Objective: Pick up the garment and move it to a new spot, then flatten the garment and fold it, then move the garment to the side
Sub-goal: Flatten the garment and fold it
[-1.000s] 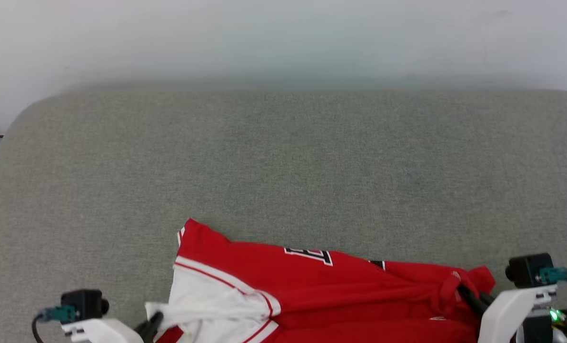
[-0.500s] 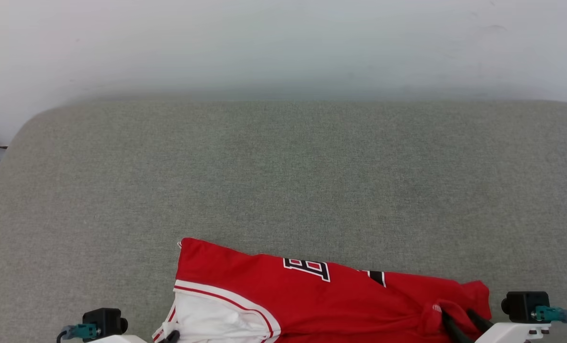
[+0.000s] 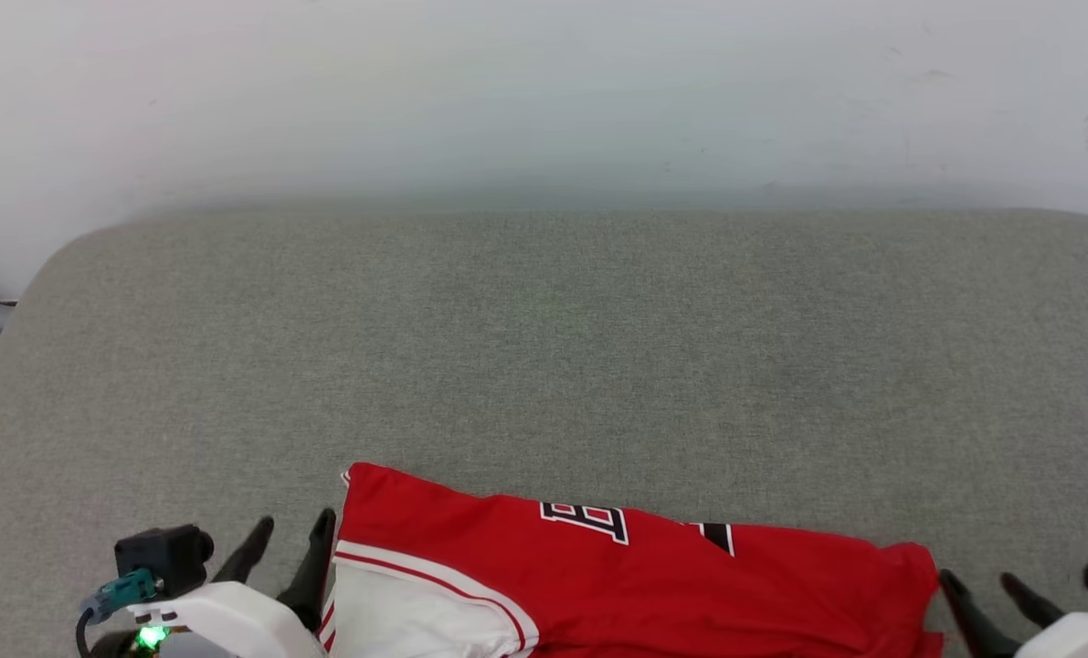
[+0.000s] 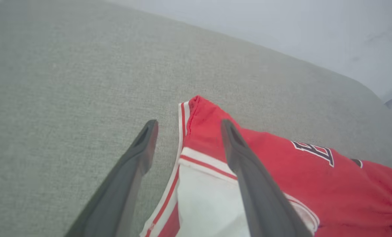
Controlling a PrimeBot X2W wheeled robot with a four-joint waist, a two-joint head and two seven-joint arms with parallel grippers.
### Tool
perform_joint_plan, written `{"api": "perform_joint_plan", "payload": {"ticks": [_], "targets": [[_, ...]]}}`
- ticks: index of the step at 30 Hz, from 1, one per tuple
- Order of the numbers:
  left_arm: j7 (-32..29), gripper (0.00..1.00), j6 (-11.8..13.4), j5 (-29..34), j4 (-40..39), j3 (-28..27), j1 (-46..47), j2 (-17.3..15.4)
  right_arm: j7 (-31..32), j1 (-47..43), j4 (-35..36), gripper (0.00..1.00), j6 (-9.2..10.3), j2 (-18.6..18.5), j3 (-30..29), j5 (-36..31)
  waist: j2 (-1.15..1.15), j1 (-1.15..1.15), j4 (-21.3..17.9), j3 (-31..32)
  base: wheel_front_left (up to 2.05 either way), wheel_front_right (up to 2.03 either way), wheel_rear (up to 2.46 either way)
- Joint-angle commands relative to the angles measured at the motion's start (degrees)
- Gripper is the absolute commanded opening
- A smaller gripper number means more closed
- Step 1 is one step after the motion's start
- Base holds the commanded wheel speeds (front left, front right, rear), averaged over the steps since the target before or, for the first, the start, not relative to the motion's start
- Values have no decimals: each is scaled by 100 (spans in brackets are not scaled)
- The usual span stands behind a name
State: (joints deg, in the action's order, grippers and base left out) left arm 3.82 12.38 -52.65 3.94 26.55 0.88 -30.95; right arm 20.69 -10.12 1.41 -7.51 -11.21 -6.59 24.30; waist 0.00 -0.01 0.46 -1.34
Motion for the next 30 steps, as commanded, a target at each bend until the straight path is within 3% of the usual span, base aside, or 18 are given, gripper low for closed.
{"api": "perform_joint_plan", "payload": {"ticks": [1,7,14,20,28,30], "targets": [[127,100,74,126,-94,-10,91,7,160,-108,97,100,6,-75,-126,-4,0,1,-9,-9,0,0,0],[860,100,308,632,-534,-178,186,67,1113,-228,445,100,5,-228,-613,55,0,1,48,-161,0,0,0],[1112,100,455,1248,-1022,-410,238,221,1619,82,396,100,5,-270,-316,83,0,1,268,-509,0,0,0],[1144,100,470,1681,-1351,-557,289,405,1761,253,-27,100,5,-174,-80,151,0,1,498,-763,0,0,0],[1148,100,284,2002,-1397,-778,219,669,1980,281,-866,100,2,11,256,380,0,1,599,-923,0,0,0],[1148,100,246,2043,-1354,-795,165,724,2012,252,-967,36,-6,41,391,481,0,1,594,-912,0,0,0]]}}
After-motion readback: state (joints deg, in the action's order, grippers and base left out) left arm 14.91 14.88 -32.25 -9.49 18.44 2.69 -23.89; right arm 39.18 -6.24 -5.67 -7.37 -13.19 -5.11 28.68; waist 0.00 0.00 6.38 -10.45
